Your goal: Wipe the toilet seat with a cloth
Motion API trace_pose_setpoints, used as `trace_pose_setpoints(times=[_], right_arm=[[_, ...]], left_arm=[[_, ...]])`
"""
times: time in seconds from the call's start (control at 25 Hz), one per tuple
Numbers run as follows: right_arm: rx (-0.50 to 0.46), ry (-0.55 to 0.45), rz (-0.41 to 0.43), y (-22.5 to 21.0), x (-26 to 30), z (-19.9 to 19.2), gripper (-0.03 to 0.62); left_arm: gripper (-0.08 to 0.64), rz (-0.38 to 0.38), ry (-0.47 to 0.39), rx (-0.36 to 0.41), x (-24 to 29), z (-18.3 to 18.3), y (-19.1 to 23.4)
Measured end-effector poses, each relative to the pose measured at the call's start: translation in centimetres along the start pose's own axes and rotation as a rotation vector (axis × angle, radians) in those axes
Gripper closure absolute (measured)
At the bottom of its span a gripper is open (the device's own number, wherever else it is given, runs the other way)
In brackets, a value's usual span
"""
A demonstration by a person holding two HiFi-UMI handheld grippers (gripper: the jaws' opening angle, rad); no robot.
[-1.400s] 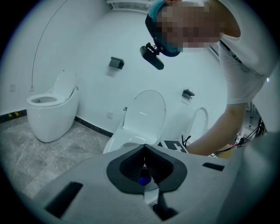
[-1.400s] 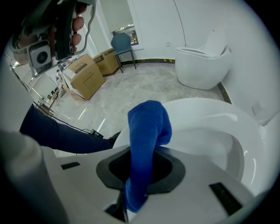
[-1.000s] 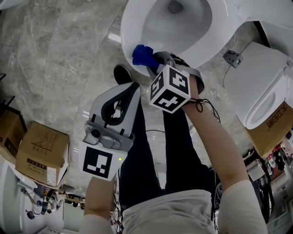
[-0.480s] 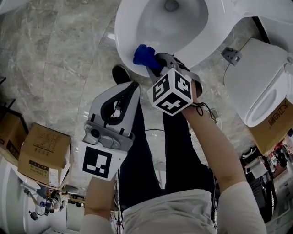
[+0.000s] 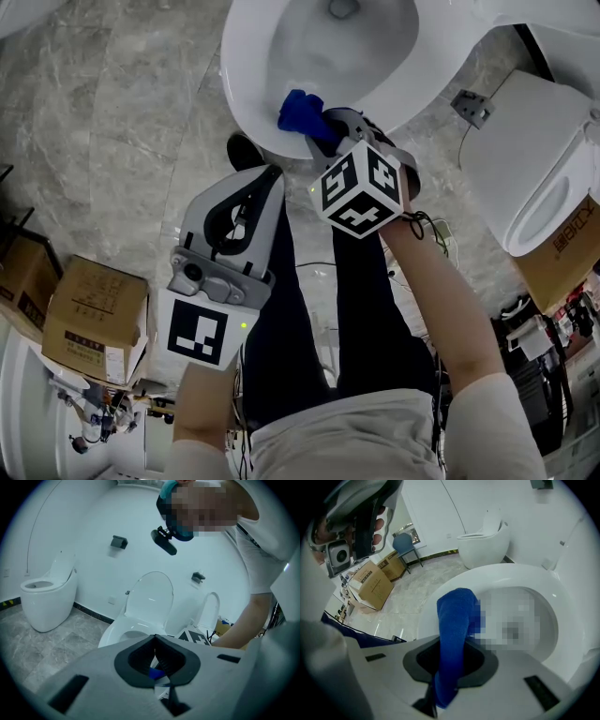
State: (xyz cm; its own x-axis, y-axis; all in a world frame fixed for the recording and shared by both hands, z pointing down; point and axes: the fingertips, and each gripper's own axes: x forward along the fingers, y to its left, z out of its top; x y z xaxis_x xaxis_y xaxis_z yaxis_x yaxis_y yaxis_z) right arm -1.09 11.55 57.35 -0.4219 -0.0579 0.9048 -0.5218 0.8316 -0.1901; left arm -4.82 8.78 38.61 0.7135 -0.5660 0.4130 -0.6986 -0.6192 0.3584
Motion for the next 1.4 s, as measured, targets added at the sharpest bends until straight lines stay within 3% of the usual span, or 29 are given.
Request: trace_pose_setpoints(times=[1.4], right_arm=[[0.055, -0.076, -0.026, -2.7, -2.5, -3.4, 0.535]], left_arm=[[0.555, -0.065, 0.04, 0.015, 4.4, -0.4, -4.0]])
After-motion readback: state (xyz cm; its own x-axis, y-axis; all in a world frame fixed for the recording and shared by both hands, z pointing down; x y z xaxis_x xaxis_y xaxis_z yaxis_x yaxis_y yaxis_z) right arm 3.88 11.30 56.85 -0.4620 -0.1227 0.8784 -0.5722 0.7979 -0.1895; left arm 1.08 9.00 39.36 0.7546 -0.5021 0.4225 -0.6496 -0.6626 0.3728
